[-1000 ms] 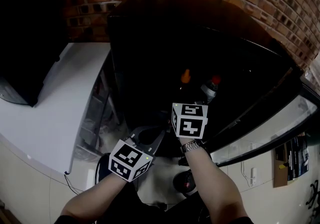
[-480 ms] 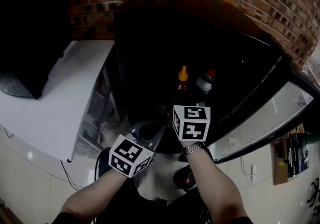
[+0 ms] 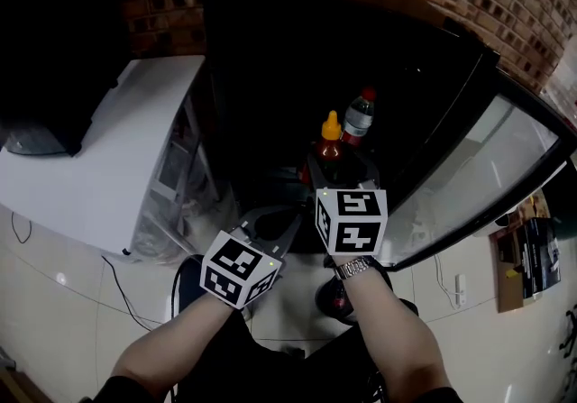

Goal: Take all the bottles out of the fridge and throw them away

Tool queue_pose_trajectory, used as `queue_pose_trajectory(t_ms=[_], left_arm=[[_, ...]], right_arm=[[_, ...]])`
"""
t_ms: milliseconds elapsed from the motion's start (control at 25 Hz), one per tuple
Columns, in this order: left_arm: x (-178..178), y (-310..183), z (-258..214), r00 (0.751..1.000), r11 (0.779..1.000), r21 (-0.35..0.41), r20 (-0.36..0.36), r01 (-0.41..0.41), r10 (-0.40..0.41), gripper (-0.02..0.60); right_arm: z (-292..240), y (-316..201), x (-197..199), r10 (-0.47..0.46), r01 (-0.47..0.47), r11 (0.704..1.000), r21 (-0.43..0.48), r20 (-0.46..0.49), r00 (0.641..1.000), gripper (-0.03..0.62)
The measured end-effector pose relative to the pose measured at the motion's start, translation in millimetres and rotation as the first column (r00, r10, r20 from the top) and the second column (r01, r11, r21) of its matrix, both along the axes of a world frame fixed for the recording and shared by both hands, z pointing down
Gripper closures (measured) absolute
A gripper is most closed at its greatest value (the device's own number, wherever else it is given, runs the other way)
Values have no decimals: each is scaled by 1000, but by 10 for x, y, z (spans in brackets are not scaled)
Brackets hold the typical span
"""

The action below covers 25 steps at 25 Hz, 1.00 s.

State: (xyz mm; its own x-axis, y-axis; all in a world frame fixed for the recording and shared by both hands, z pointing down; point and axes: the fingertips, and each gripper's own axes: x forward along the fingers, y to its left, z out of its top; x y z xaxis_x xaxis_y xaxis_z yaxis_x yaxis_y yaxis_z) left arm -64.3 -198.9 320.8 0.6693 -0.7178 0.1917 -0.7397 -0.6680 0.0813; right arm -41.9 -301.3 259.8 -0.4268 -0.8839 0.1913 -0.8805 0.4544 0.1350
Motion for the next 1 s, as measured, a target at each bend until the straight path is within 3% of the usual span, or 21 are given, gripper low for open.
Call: queue_pose_trajectory(t_ms=[600,1000], left_arm=[[575,968,497,996,993,-93,30,-77,80,578],[1043,1183,978,983,970,-177,46,-166,176,578]], right_arm=[[744,1083,707,62,-62,991,-119,-1,998,339],[1429,1543,1462,169,-166,960,-226,-7,986,339]])
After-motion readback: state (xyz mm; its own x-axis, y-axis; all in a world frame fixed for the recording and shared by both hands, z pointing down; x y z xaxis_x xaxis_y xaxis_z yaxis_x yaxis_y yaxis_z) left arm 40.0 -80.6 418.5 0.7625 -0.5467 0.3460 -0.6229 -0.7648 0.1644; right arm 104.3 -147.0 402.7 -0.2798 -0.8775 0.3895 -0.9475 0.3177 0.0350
